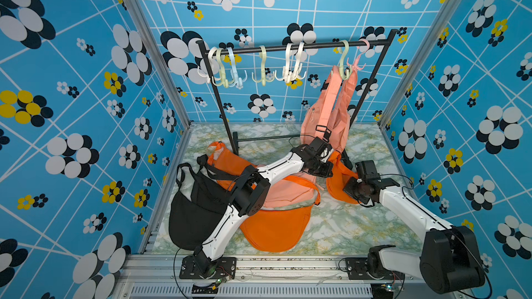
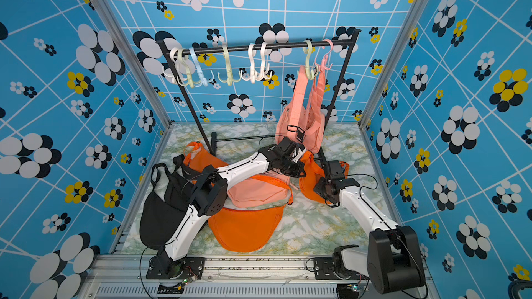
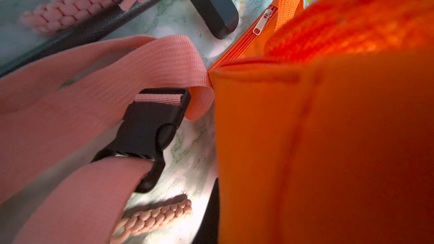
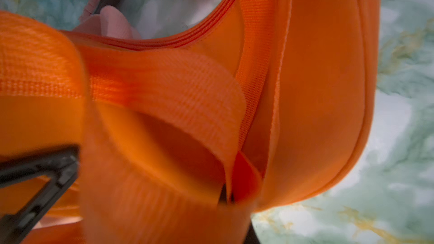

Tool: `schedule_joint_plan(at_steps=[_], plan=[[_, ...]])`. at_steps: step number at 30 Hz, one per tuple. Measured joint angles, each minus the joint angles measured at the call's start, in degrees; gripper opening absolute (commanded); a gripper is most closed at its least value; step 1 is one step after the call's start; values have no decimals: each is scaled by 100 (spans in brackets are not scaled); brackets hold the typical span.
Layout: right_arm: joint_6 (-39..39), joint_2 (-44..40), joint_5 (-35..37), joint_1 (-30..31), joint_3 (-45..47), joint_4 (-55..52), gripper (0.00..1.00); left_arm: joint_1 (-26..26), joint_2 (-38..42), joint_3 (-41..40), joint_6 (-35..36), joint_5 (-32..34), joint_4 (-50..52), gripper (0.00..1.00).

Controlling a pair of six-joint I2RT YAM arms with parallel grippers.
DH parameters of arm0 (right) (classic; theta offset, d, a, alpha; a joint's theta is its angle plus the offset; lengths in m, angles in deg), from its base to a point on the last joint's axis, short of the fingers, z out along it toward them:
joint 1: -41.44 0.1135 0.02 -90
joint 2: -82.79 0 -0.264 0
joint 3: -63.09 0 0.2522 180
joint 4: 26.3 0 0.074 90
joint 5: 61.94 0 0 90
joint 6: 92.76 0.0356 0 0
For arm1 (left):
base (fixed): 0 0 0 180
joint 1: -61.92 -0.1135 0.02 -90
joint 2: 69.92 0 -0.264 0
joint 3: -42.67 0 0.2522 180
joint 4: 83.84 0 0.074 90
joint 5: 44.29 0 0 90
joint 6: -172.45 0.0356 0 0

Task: Take the bag off the hook
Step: Place the bag at the center of the board.

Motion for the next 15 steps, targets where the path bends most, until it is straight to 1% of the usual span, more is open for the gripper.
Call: schedule_joint_plan(at_steps=[4, 7, 11, 13, 15], plan=[[81, 289, -107, -179, 142, 474, 0, 26, 0, 0, -2, 26, 0, 0], [195, 535, -195, -446, 208, 857, 0, 37, -4, 0, -2, 35, 0, 4], [310, 881, -286, -643, 210, 1294, 0, 37, -44, 0, -2, 37, -2, 6], [330, 1038, -321, -675, 208, 1464, 0, 37, -55, 0, -2, 44, 0, 12], [337, 1180, -348, -686, 197, 1602, 0, 37, -55, -13, 17, 59, -7, 25]])
